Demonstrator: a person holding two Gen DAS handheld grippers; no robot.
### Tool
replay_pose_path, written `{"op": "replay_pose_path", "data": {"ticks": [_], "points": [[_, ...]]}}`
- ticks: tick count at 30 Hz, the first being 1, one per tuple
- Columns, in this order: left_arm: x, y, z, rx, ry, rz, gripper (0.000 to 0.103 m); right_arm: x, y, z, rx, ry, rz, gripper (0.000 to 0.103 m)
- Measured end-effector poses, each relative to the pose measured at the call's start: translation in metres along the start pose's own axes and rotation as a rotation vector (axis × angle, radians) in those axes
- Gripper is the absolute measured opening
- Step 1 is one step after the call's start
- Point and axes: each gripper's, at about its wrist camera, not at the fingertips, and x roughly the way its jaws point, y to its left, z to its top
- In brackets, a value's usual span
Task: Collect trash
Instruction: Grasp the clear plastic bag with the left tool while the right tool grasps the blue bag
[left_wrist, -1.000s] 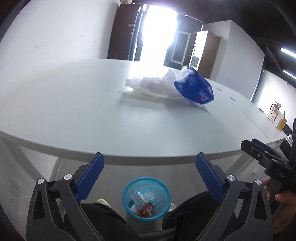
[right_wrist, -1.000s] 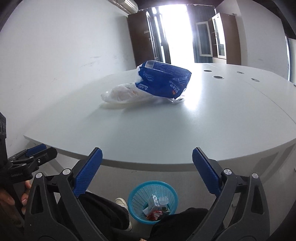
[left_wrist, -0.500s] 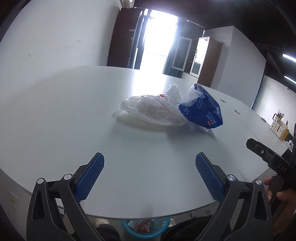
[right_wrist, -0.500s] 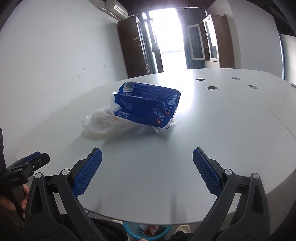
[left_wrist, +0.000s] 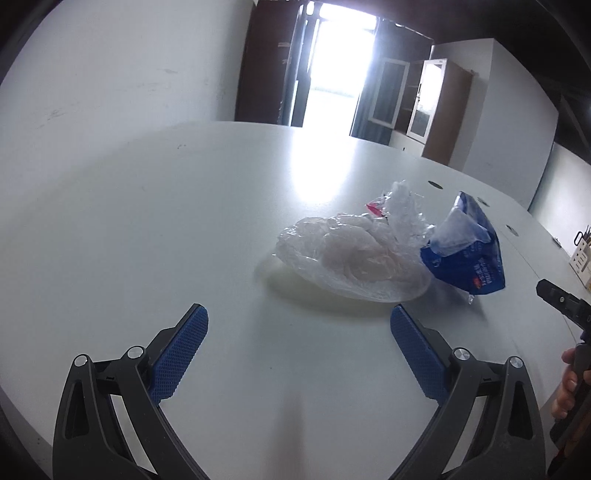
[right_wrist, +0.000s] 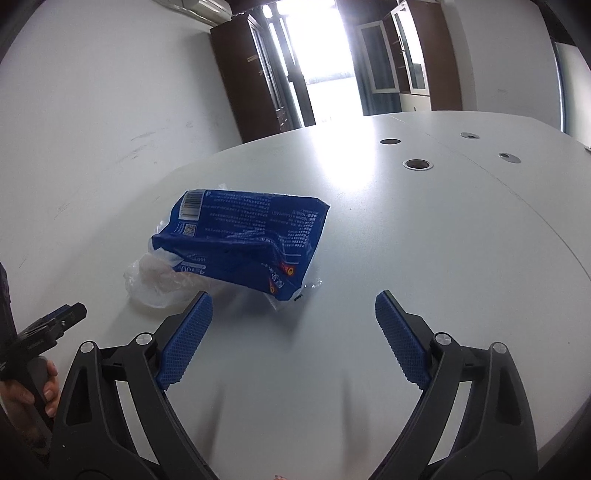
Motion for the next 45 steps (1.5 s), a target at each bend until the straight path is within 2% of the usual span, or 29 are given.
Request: {"op": "replay_pose_path", "data": {"ticks": [4,5,6,11,13,16,19,21,22,24,26,27,29,34,35,36,37,41,45], "points": [[0.023,0.009,0.018,-0.053,0.054,-0.025,0.097,0.02,-0.007,0.016,0.016,0.036,0.013,0.084],[0.03,0.009,0.023,-0.056,0.063,-0.028,0.097,0.026,-0.009,0.02,0.026,0.05,0.025,0.081],[0.036,0.007,0.028,-0.055,0.071,-0.027,0.097,0.031,-0.011,0.023,0.031,0.06,0.033,0.077],[0.063,-0.001,0.044,-0.018,0.11,-0.006,0.097,0.056,-0.018,0.038,0.054,0.093,0.046,0.073],[0.078,0.0,0.046,-0.02,0.147,-0.027,0.097,0.067,-0.022,0.042,0.072,0.117,0.045,0.069],[0.093,0.001,0.046,0.007,0.169,0.017,0.096,0.08,-0.028,0.048,0.105,0.149,0.071,0.061],[0.106,0.007,0.046,-0.017,0.217,-0.041,0.094,0.086,-0.029,0.053,0.104,0.164,0.082,0.052],[0.114,0.012,0.043,-0.043,0.247,-0.069,0.076,0.09,-0.027,0.053,0.099,0.178,0.093,0.04],[0.113,0.013,0.042,-0.04,0.232,-0.061,0.072,0.092,-0.027,0.052,0.102,0.184,0.1,0.036],[0.113,0.012,0.038,-0.023,0.232,-0.055,0.033,0.094,-0.025,0.049,0.102,0.195,0.109,0.022],[0.109,0.014,0.035,-0.031,0.221,-0.08,0.025,0.096,-0.023,0.045,0.096,0.206,0.099,0.009],[0.106,0.014,0.034,-0.032,0.214,-0.091,0.015,0.096,-0.022,0.042,0.093,0.209,0.099,0.006],[0.097,0.015,0.031,-0.024,0.19,-0.093,0.012,0.096,-0.021,0.039,0.092,0.209,0.096,0.005],[0.064,0.014,0.031,-0.01,0.114,-0.094,0.01,0.069,-0.022,0.038,0.094,0.144,0.074,0.008],[0.059,0.014,0.032,-0.011,0.111,-0.101,0.01,0.062,-0.022,0.038,0.09,0.123,0.07,0.017],[0.057,0.014,0.031,-0.01,0.112,-0.106,0.01,0.055,-0.022,0.038,0.085,0.101,0.073,0.032],[0.056,0.012,0.032,-0.008,0.113,-0.105,0.01,0.048,-0.02,0.038,0.072,0.078,0.079,0.037],[0.062,0.014,0.028,-0.018,0.133,-0.105,0.01,0.037,0.0,0.033,-0.032,0.049,0.061,0.044],[0.067,0.008,0.023,-0.02,0.149,-0.103,0.01,0.046,0.008,0.032,-0.094,0.07,0.045,0.051]]}}
